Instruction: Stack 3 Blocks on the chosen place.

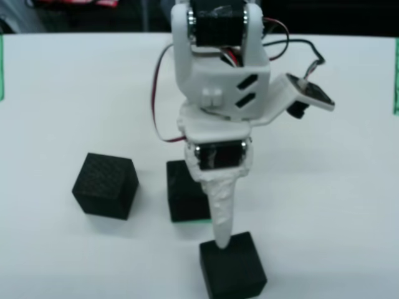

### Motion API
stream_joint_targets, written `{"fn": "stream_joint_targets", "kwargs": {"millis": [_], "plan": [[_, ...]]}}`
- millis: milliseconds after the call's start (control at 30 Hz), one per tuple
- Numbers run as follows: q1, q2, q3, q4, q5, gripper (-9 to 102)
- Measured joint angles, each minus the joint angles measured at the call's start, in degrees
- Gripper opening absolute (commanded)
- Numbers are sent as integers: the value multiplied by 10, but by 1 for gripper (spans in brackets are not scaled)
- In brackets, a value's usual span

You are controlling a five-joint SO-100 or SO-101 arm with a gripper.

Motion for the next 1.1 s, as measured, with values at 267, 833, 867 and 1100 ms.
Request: {"fn": "stream_joint_targets", "kwargs": {"millis": [267,833,867,1100], "plan": [[2,-66,-80,-5,-17,34],[-28,-166,-131,-64,-22,33],[-29,-170,-132,-67,-22,33],[-28,-187,-132,-83,-22,32]]}}
